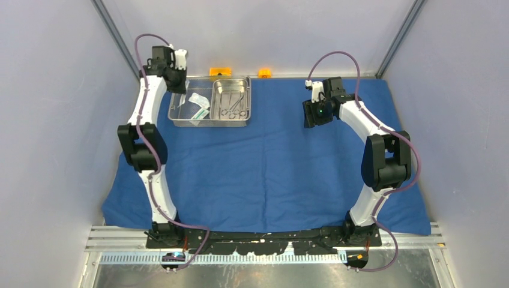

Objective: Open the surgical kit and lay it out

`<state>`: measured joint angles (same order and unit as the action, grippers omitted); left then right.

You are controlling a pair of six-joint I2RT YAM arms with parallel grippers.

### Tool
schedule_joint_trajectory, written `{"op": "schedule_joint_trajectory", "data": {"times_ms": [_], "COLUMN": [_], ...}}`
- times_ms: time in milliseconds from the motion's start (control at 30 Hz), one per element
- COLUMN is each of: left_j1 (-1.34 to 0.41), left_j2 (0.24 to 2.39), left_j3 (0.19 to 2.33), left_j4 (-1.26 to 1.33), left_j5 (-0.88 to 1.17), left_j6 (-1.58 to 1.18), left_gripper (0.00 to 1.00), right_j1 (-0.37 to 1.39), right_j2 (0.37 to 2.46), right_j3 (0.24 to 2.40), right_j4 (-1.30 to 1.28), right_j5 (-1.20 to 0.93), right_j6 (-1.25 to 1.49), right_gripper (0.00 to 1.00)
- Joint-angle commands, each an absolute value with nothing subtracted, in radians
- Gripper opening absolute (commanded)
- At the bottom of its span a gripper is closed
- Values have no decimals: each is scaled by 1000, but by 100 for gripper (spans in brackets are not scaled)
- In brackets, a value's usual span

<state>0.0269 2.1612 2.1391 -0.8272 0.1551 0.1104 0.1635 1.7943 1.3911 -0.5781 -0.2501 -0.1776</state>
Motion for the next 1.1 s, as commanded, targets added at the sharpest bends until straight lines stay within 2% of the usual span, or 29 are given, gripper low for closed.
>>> {"op": "schedule_joint_trajectory", "data": {"times_ms": [0, 267, 367, 500, 733, 1067], "left_j1": [23, 21, 11, -100, -145, -186], "left_j2": [1935, 1465, 1344, 1264, 1273, 1514], "left_j3": [1928, 1355, 1200, 1088, 978, 1078], "left_j4": [-890, -860, -860, -834, -763, -871], "left_j5": [128, -39, -42, -89, -66, 18], "left_j6": [168, 213, 180, 130, 50, 7], "left_gripper": [0, 0, 0, 0, 0, 0], "right_j1": [164, 165, 165, 165, 165, 166], "right_j2": [1750, 1731, 1727, 1725, 1690, 1690], "right_j3": [1403, 1404, 1401, 1401, 1366, 1358], "right_j4": [-575, -568, -559, -555, -542, -544], "right_j5": [-281, -347, -369, -390, -391, -358], "right_j6": [-177, -149, -143, -128, -117, -117], "right_gripper": [55, 54, 54, 54, 53, 52]}}
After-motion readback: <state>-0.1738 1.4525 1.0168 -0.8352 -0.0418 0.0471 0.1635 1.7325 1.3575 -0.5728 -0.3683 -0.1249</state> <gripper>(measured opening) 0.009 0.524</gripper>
